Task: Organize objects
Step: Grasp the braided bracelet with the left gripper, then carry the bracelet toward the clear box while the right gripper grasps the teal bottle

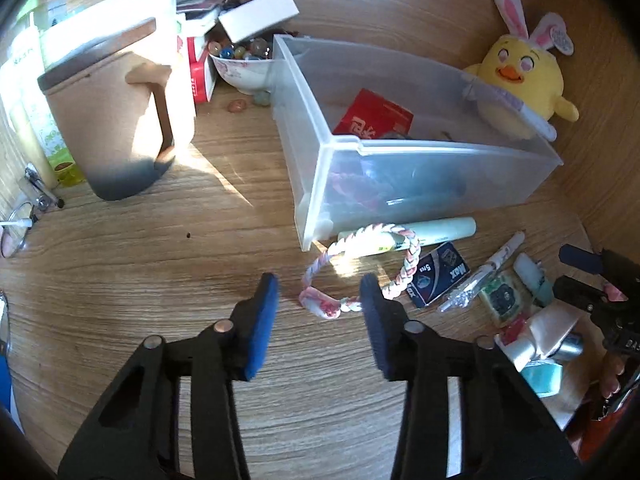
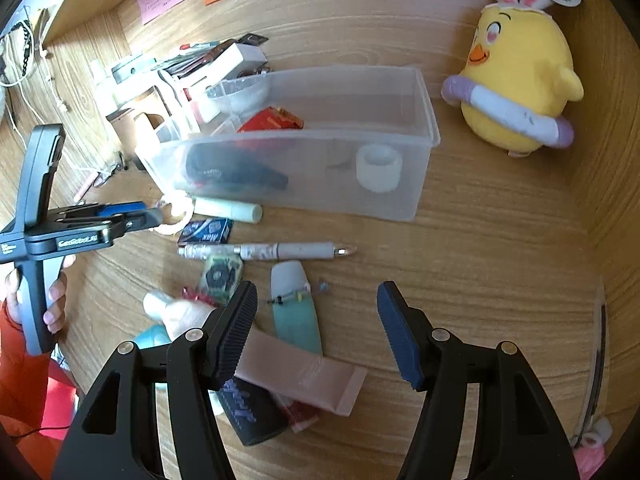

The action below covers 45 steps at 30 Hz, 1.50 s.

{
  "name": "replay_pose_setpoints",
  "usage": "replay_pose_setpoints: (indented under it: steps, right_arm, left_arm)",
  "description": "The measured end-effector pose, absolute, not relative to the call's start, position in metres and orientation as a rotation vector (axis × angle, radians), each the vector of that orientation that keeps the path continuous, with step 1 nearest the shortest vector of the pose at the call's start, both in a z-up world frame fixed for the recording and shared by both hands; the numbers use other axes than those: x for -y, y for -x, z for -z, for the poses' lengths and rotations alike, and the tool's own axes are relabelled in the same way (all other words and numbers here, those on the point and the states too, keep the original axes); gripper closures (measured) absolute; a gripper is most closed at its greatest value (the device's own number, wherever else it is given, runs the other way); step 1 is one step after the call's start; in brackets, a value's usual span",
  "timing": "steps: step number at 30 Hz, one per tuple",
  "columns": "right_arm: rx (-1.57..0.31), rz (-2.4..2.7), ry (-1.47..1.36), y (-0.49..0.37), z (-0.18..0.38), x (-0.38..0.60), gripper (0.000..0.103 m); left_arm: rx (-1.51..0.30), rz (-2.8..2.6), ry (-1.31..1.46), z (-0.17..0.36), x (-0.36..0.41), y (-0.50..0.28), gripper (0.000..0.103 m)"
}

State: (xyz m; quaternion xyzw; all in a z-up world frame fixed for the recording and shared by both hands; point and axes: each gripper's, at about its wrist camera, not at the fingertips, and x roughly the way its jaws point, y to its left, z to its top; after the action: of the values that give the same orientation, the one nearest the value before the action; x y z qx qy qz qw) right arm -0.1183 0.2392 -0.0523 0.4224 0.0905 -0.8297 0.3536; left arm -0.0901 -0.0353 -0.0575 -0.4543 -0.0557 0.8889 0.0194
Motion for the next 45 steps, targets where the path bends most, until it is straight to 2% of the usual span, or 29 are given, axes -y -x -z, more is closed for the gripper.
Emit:
replay_pose_setpoints:
  steps: [1, 4, 9, 16, 19, 24, 30, 45]
  right_arm:
    - [-0.239, 2.143, -1.097, 0.118, 0.054, -0.238, 0.044]
    - [-0.264, 2.135, -1.111, 0.117, 0.059, -0.236, 0.044]
    - [-0.289, 2.111, -1.120, 0.117, 0.063, -0.232, 0.044]
    - [-0.271, 2.096, -1.139, 0.118, 0.067, -0.229, 0.045]
    - [-0.300, 2.123, -1.131, 0.116, 0.067, -0.227, 0.055]
    - [-0.355, 2.121, -1.111, 0.114, 0.067, -0.221, 0.080]
    - [-0.383, 2.168, -1.070, 0.110, 0.066, -0.221, 0.080]
    - [-0.260, 2.285, -0.914, 0.118, 0.016, -0.247, 0.080]
  left_arm:
    - [0.165, -2.767, 1.411, 0.058, 0.035, 0.090, 0.072]
    - [0.189, -2.769, 1.400, 0.058, 0.038, 0.086, 0.077]
    - [0.212, -2.790, 1.390, 0.057, 0.047, 0.075, 0.082]
    - [0.252, -2.823, 1.319, 0.047, 0.052, 0.052, 0.082]
    - [0.251, -2.838, 1.262, 0.035, 0.049, 0.044, 0.082]
    - [0.231, -2.841, 1.176, 0.017, 0.036, 0.037, 0.082]
    - [0.210, -2.837, 1.096, -0.001, 0.027, 0.032, 0.082]
    - [0.247, -2.843, 0.942, -0.034, 0.017, 0.044, 0.082]
